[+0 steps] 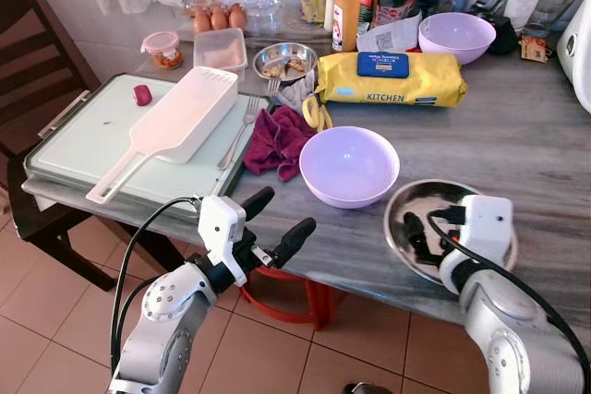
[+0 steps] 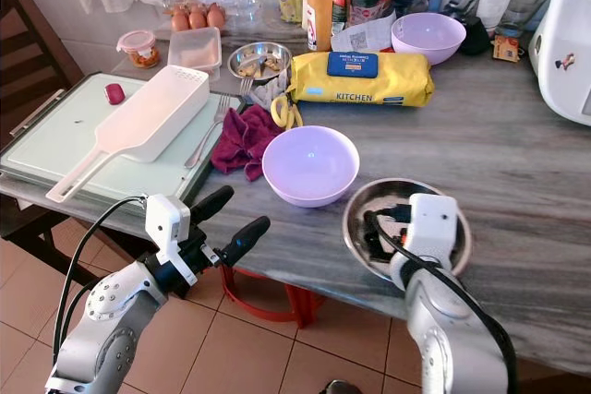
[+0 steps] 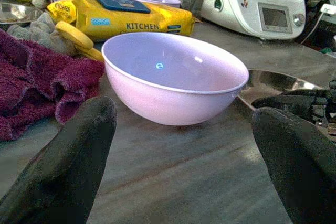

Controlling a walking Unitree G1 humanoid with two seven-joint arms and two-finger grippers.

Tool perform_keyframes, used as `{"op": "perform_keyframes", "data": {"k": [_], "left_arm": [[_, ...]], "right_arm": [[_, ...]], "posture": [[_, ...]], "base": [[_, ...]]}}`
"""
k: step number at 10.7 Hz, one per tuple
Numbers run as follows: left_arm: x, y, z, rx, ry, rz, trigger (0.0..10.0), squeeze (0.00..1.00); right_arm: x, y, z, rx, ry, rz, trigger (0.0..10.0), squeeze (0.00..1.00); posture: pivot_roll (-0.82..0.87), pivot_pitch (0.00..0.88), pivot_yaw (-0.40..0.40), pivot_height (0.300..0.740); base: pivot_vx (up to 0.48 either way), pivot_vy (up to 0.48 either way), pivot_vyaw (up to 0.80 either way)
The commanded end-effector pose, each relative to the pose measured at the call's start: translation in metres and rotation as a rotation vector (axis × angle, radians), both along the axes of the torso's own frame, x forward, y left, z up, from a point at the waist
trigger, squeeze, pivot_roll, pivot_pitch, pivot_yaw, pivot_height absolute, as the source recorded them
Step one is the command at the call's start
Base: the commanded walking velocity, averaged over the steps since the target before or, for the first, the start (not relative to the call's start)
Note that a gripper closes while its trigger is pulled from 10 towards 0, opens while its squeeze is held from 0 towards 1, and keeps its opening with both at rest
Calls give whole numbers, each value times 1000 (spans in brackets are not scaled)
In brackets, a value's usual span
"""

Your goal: Setting the table

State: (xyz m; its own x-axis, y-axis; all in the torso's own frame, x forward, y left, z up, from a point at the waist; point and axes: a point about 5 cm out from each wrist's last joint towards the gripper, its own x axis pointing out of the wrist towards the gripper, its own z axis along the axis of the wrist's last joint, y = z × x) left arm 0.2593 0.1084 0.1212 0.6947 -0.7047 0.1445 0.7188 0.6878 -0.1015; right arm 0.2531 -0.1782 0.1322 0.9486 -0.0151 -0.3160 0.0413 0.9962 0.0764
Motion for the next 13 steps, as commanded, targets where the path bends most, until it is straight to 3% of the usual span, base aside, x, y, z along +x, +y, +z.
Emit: {"op": "perform_keyframes", "data": {"k": [1,6,7,12,13], "left_arm": [[-2,3,-3,13,9,1,10000,0],[-1,2,-4,18,8,0,10000,0],[-1,2,-4,19,8,-1,10000,0],[1,3,-3,20,4,-10,10000,0],[1,3,-2,18,0,-8,10000,0]], "right_arm": [[-1,6,-4,28,31,26,10000,0],[-3,11,-2,34,10,53,10000,0],[-2,8,7,-20,-48,49,10000,0],[-3,15,45,-77,-335,81,10000,0],[-4,22,60,-182,-466,133,10000,0]], "posture": [[-135,131,57,740],[-138,131,66,740],[-138,131,66,740],[-137,120,74,740],[-135,116,75,740]], "base": [[0,0,0],[0,0,0],[0,0,0],[0,0,0],[0,0,0]]}}
